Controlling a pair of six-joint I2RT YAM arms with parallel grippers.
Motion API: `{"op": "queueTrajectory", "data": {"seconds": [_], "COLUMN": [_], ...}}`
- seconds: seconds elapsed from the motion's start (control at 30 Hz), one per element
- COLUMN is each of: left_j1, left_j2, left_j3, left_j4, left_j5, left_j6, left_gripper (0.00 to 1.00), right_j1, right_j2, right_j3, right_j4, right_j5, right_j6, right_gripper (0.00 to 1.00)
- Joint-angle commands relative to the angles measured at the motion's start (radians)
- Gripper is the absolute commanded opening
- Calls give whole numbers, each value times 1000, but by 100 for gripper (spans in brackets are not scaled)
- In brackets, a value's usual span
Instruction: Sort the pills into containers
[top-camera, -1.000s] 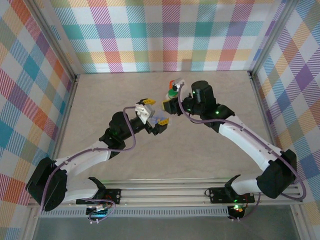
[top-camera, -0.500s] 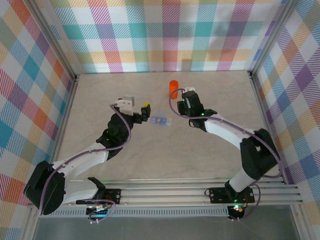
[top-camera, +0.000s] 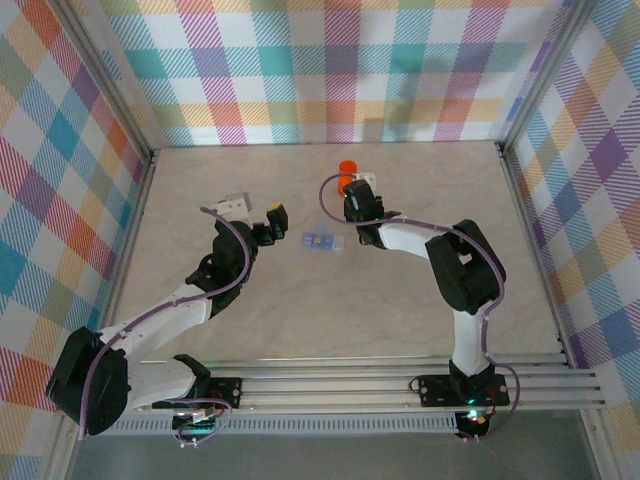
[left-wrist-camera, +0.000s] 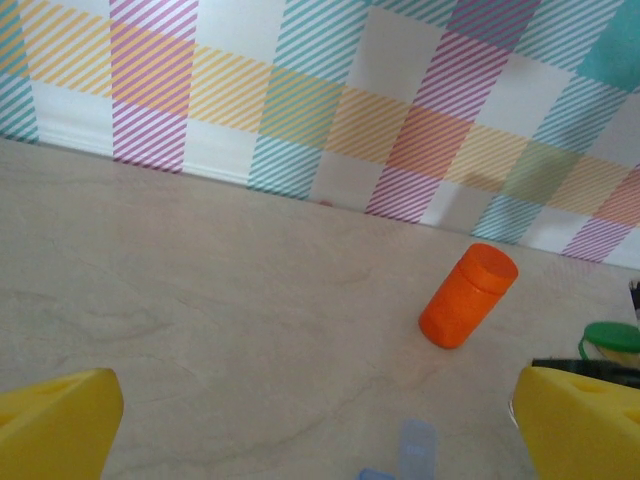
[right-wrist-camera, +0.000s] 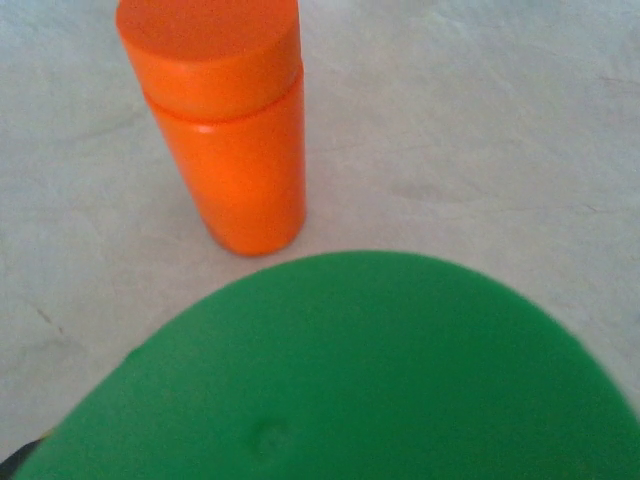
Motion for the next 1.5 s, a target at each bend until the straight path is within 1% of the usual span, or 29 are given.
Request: {"op": "queueTrajectory", "data": {"seconds": [0.0, 0.13, 0.27, 0.4, 0.53, 0.7, 0.8, 0.87, 0.93, 1.03, 1.13, 1.23, 1.33, 1.47], "left_j1": [9, 9, 9, 9, 9, 9, 9, 9, 9, 9, 9, 9, 9, 9], "left_j2": [-3, 4, 9, 13, 20, 31, 35, 35, 33, 32, 36, 45, 74, 166], "left_j3": [28, 31, 34, 34, 39, 45, 48, 52, 55, 63, 80, 96, 138, 226], "left_j4": [-12, -11, -11, -10, -8, -11, -14, -22, -25, -33, -49, -52, -77, -131], "left_j5": [19, 34, 51, 58, 61, 81, 83, 83, 81, 89, 101, 133, 151, 174], "left_j6": [3, 3, 4, 4, 2, -8, -11, -11, -14, -19, -32, -54, -92, -157], "left_gripper": [100, 100, 100, 100, 100, 100, 100, 100, 100, 100, 100, 100, 100, 98], "right_j1": [-11, -21, -29, -40, -40, -41, -41, -41, -41, -43, -43, -48, -63, -96], "right_j2": [28, 54, 81, 86, 85, 104, 105, 104, 97, 67, -6, -95, -173, -284], "right_j3": [51, 71, 101, 105, 90, 112, 122, 131, 130, 116, 66, 10, -18, -71], "right_j4": [32, 31, -9, -47, -48, -76, -89, -108, -115, -122, -117, -116, -170, -215], "right_j5": [26, 36, 60, 51, 44, 45, 32, 13, -5, -35, -86, -182, -280, -392], "right_j6": [65, 88, 103, 145, 168, 171, 184, 192, 201, 215, 226, 209, 178, 148], "right_gripper": [25, 26, 28, 29, 31, 42, 54, 59, 61, 63, 67, 71, 73, 73]}}
